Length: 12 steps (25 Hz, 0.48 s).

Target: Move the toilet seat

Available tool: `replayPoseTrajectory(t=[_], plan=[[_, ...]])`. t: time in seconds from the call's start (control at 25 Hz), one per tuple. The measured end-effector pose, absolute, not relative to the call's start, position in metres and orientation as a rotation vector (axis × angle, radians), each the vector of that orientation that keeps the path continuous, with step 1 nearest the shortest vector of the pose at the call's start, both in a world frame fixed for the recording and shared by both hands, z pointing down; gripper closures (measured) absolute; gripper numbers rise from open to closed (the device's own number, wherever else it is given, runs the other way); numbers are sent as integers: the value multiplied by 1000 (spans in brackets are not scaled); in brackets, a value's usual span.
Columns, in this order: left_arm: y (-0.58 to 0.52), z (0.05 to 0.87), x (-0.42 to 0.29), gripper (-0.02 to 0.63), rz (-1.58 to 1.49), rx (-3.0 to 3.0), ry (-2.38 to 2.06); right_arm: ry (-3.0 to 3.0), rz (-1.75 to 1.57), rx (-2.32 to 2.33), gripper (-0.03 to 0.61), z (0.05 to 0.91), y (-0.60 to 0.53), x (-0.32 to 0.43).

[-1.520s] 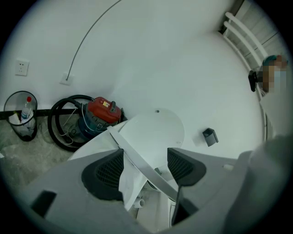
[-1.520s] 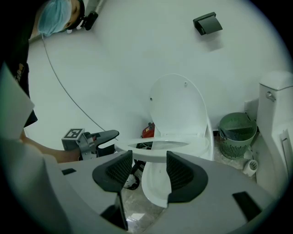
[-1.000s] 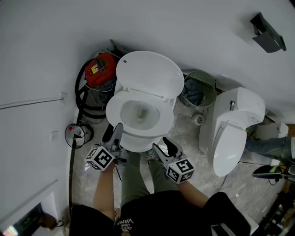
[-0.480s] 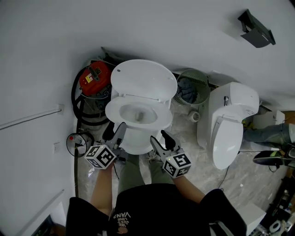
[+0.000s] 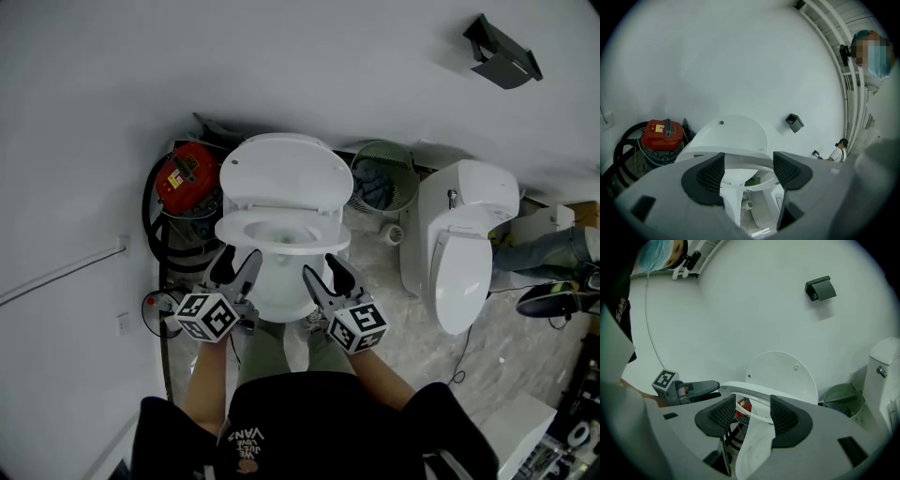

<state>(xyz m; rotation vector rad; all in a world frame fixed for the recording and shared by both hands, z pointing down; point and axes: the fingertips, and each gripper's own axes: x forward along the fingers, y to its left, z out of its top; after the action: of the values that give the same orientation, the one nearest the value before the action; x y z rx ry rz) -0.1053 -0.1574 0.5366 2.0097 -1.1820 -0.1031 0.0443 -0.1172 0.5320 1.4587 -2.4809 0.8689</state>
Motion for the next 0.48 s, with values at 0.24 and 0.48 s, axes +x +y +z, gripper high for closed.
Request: replayPoseTrajectory(t=[0.24,0.48], plan=[[-174,532,-102,287,-27,2086,-1142,-2468,823,1531,365,525,-137,44],[-186,530,-98,290,42,2139,-1102,-2450,802,1598,367,519,-154,45]])
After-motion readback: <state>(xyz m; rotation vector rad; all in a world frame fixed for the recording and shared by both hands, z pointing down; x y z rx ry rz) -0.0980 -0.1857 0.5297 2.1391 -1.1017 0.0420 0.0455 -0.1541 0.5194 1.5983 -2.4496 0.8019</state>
